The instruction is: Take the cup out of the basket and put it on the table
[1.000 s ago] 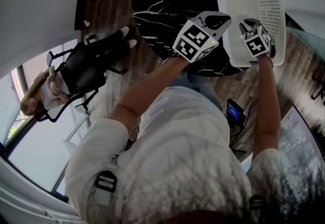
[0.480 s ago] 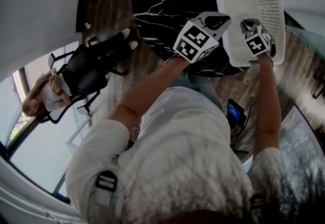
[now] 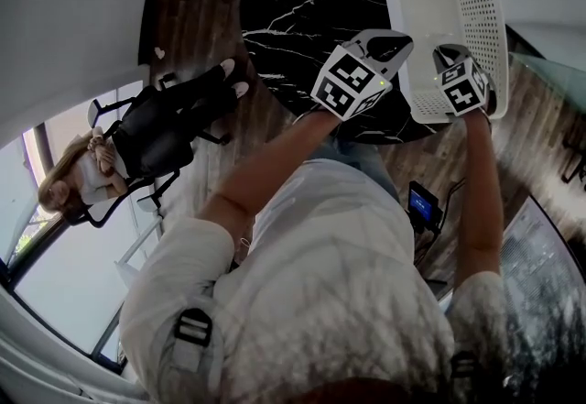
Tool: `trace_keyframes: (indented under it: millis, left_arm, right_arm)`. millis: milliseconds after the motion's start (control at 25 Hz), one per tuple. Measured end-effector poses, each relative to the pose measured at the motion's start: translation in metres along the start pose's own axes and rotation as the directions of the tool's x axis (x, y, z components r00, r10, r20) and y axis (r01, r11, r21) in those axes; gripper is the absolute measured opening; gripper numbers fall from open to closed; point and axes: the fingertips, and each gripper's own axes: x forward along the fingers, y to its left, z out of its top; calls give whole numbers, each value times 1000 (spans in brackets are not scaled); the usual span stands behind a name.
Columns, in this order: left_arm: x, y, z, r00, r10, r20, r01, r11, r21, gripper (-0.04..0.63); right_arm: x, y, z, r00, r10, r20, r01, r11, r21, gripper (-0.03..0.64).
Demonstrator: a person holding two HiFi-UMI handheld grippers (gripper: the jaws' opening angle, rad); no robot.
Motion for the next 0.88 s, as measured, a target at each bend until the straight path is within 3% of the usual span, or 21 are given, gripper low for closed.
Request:
trace_keyframes:
  millis: [880]
  left_arm:
    - [-10, -23, 24, 999, -21, 32, 20, 999, 26, 6]
  right_arm:
    - [-89, 0, 17, 992, -101, 77, 100, 995, 13, 26]
